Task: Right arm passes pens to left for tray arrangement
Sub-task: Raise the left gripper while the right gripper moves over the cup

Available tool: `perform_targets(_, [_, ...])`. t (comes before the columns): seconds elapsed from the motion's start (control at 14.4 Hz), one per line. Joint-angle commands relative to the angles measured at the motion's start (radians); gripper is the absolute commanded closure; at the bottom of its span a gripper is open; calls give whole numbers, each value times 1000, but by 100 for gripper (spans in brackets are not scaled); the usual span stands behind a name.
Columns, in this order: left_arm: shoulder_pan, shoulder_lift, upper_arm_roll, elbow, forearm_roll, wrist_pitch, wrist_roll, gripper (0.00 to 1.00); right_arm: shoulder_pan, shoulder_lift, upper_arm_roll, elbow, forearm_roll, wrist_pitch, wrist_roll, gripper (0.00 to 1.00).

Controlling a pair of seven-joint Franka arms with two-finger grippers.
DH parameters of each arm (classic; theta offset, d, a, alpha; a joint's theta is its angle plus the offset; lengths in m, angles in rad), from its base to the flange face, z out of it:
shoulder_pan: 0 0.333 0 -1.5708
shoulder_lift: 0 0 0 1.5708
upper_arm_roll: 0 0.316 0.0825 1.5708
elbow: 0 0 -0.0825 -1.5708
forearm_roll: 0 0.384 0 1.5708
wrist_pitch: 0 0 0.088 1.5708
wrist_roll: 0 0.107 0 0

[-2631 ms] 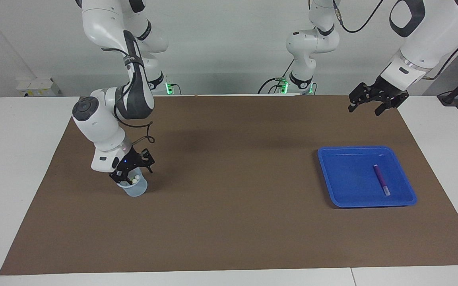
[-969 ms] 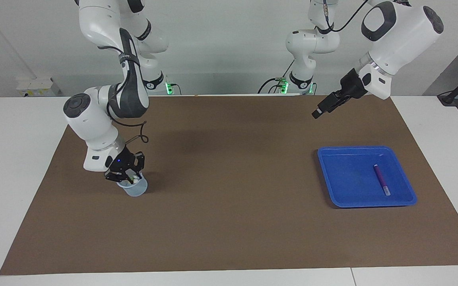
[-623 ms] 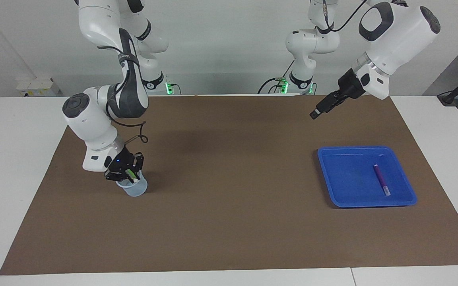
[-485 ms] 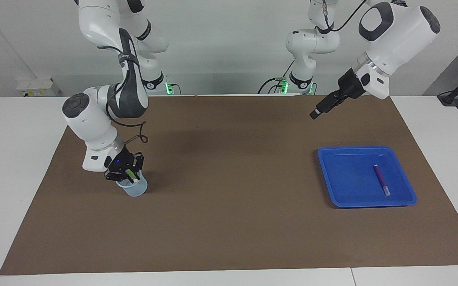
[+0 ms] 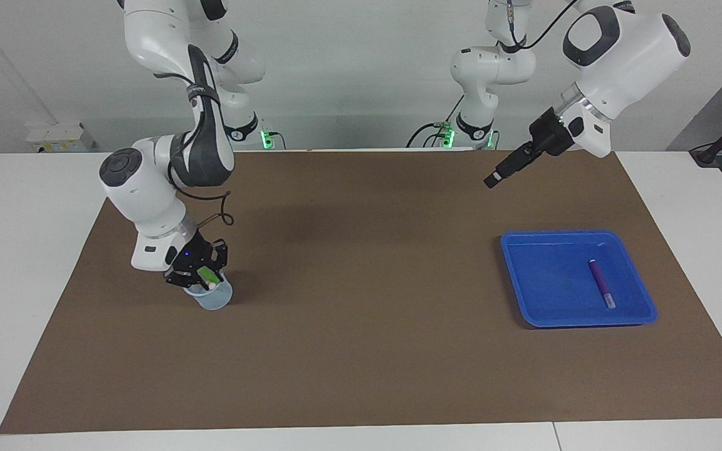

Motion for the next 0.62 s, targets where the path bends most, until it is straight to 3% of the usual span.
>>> perform_targets(0.0, [-20, -36, 13, -45, -21, 33, -26, 3, -10, -4, 8, -15, 13, 20, -30, 64])
perform_targets(0.07, [-20, -36, 13, -45, -21, 33, -26, 3, -12, -2, 9, -15, 15, 20, -30, 65])
perform_targets(0.28, [-18, -36, 13, -45, -21, 33, -26, 3, -13, -4, 8, -15, 15, 18, -32, 89])
perform_targets(0.42, [-20, -36, 13, -45, -21, 33, -26, 3, -15, -4, 9, -15, 15, 14, -33, 99])
perform_targets(0.55, [-18, -36, 13, -48, -21, 33, -26, 3, -16, -4, 8, -12, 13, 5, -33, 100])
